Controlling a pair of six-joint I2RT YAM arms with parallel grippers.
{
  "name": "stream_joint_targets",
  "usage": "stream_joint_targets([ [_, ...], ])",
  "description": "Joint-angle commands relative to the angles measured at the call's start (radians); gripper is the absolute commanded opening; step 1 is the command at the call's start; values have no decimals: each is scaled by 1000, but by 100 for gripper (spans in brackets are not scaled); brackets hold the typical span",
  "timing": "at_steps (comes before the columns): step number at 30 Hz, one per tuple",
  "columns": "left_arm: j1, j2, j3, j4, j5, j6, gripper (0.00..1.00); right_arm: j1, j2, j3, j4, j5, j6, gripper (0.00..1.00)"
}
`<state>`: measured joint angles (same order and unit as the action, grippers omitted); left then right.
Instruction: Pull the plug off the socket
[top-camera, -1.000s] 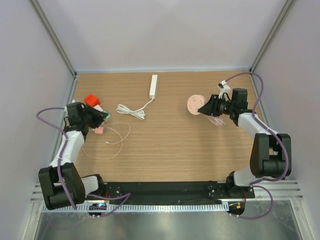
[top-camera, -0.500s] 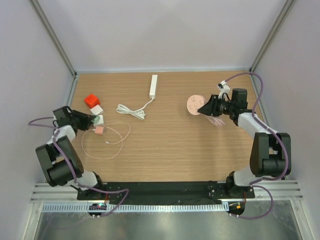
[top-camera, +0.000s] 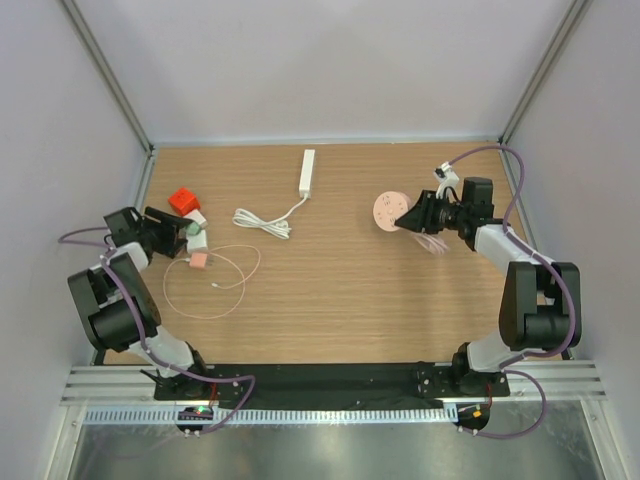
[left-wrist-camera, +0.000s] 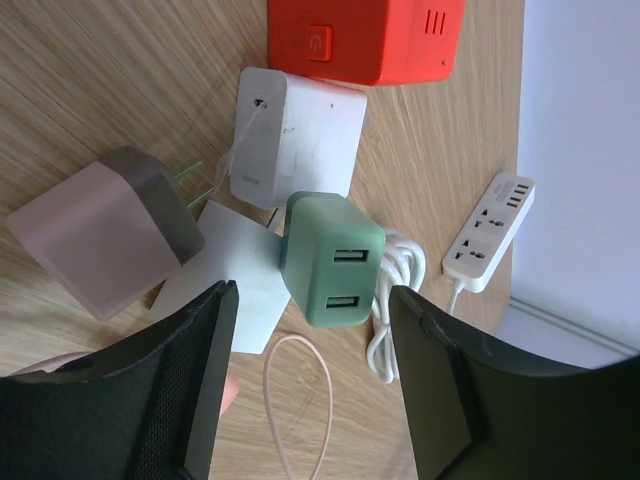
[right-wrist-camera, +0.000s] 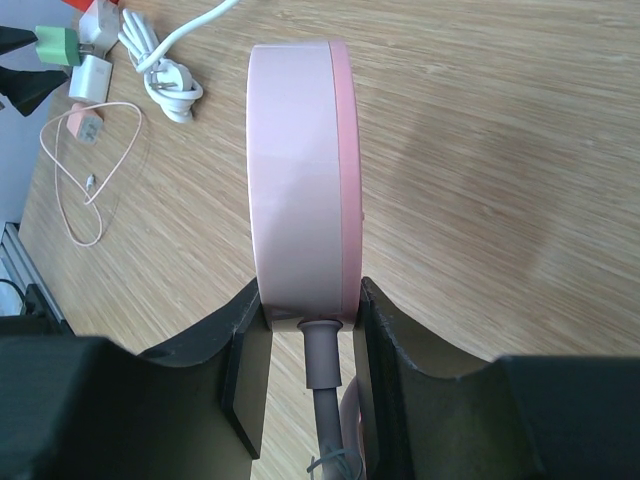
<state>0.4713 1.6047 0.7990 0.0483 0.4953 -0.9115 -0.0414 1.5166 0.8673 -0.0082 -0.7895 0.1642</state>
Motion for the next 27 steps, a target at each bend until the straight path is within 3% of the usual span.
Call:
stream_joint_targets([
  [1, 18, -14, 32, 21, 22, 11, 66, 2, -4, 32, 65, -36, 0, 1],
  [7, 24, -109, 13, -8, 19, 45, 70, 2, 1, 30, 63, -37, -2, 1],
  [13, 24, -273, -50, -45, 6, 94, 87, 3, 20, 33, 63, -40, 1, 1],
  [17, 26, -359, -87, -69, 26, 111, 88, 11, 51, 38, 68, -34, 23, 1],
  [19, 24, -405, -93, -83, 40, 117, 96, 18, 76, 53, 68, -34, 57, 1],
  [27, 21, -470, -139, -82, 91, 103, 100, 185, 232, 243, 14, 82, 159, 1],
])
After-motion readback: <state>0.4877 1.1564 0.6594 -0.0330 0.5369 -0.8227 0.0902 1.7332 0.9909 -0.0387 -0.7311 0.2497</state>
